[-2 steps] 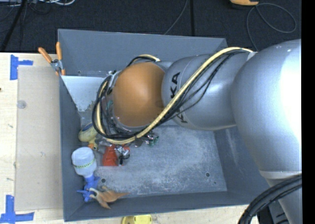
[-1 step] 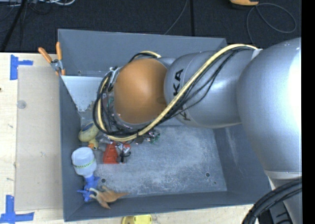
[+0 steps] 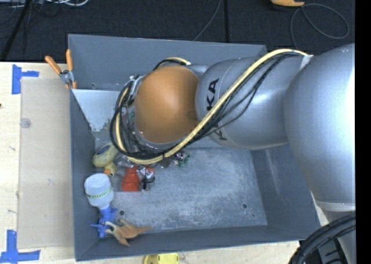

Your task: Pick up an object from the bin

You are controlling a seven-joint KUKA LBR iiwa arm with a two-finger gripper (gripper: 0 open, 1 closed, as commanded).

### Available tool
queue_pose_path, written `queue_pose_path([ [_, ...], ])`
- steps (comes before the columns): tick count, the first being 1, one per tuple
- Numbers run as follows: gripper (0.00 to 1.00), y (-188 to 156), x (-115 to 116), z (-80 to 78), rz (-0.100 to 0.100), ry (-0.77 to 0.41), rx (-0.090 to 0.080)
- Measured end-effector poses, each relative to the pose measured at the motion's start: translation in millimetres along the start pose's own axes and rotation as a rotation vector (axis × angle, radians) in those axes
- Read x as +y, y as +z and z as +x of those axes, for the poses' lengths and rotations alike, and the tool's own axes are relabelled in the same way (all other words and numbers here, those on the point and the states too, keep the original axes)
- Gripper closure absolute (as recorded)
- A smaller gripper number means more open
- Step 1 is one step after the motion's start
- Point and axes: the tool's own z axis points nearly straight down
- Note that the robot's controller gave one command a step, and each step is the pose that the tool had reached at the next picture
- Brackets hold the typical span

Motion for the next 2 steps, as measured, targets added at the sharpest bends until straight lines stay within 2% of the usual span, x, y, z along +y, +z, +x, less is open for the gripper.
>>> queue_pose_path([
  [2, 1.00, -20, 1, 0.7, -0.003, 0.002, 0.004],
])
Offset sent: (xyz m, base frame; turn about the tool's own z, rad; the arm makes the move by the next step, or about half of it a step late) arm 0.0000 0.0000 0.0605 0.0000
